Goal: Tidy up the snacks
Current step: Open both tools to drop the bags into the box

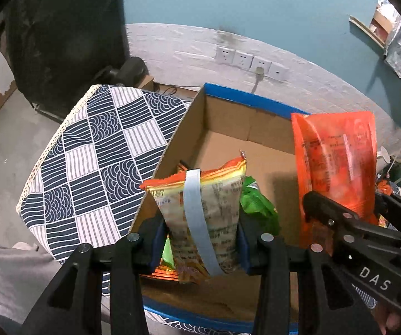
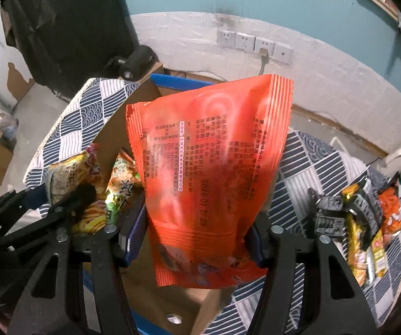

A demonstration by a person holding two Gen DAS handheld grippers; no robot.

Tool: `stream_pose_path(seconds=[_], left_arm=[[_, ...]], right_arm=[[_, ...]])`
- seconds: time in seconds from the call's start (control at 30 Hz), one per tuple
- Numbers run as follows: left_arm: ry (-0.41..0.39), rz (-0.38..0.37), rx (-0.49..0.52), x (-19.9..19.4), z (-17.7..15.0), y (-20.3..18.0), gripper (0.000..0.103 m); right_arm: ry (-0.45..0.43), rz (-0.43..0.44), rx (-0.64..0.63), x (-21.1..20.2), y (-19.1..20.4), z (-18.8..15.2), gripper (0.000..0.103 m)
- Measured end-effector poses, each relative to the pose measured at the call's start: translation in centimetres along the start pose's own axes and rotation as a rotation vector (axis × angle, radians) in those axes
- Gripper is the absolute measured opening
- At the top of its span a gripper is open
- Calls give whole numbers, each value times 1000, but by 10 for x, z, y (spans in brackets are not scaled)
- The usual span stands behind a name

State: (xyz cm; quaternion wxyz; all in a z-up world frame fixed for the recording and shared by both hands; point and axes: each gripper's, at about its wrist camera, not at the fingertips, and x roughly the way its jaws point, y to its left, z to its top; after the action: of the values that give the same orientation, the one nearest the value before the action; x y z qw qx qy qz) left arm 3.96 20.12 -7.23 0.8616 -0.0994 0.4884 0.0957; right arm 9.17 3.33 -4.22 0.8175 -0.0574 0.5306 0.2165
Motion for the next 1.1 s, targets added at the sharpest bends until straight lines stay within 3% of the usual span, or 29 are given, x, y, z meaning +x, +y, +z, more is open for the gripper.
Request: stream_pose_path(seconds=[0.1, 0.27, 0.7, 1.1], left_arm=[[7, 17, -4, 2, 0, 1, 60], [-10, 36, 10, -2, 0, -1, 73], [-9, 23, 82, -10, -6, -30, 75], [-25, -1, 199, -24, -11, -93, 76]], right_arm=[[-1, 3, 12, 0, -2, 2, 70], [-33, 3, 34, -11, -7, 4, 77], [-50, -32, 55, -32, -41, -8, 77], [-66, -72, 135, -59, -106, -38, 81]])
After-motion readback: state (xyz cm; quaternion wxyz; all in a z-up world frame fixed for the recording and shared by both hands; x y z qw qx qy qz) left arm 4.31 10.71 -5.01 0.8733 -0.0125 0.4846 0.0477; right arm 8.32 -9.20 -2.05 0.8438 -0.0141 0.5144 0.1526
